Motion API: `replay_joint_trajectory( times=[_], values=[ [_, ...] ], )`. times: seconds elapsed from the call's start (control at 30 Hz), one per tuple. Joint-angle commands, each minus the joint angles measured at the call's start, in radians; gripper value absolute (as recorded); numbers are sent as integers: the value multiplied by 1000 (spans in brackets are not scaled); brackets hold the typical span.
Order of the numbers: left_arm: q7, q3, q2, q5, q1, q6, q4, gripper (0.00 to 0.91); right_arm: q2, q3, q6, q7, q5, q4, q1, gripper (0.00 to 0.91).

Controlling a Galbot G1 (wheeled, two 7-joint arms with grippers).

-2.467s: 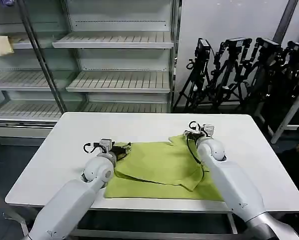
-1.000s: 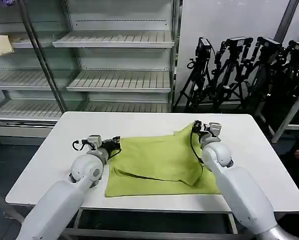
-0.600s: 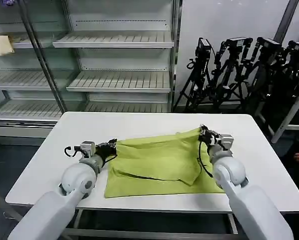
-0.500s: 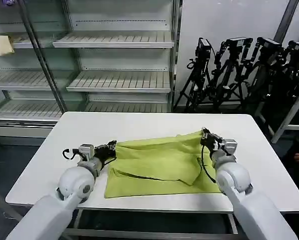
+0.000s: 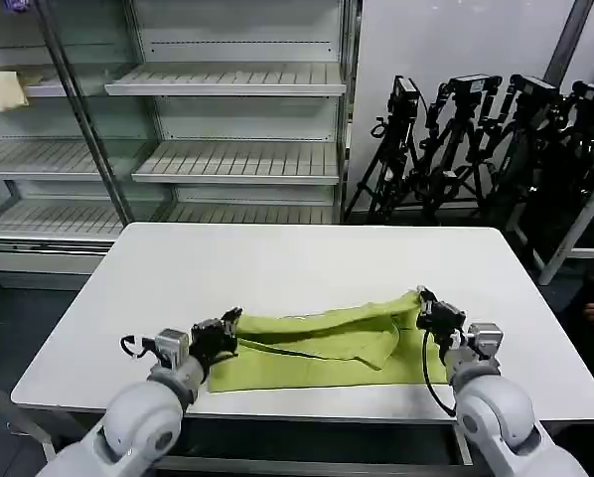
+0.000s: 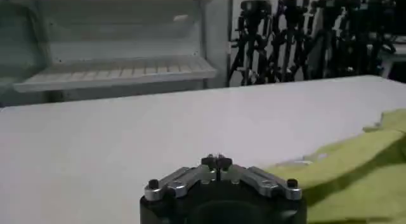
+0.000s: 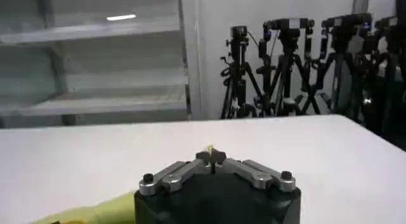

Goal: Fold and organize the clothes.

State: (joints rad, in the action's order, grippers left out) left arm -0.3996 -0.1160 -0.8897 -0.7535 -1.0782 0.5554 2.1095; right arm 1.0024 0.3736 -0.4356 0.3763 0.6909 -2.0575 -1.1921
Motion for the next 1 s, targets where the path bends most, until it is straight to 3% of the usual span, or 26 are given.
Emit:
replay_joint_trajectory(
  times=[0.03, 0.27, 0.53, 0.77, 1.0],
  values=[
    [13, -11, 5, 92, -114, 10, 55, 907, 27, 46, -102, 28, -16, -60, -109, 907],
    [5, -29, -21, 126, -138, 1, 66, 907, 53, 81, -83, 4, -73, -106, -175, 907],
    [-65, -72, -112, 76, -233, -11, 107, 907, 97, 178, -49, -15, -113, -220, -324, 907],
    [-113, -55, -224, 84, -199, -21, 20, 907, 179, 234, -26, -35, -144, -274, -417, 907],
    [-149, -54, -276, 84, -177, -26, -32, 907, 192, 270, -18, -43, -146, -307, -462, 907]
  ],
)
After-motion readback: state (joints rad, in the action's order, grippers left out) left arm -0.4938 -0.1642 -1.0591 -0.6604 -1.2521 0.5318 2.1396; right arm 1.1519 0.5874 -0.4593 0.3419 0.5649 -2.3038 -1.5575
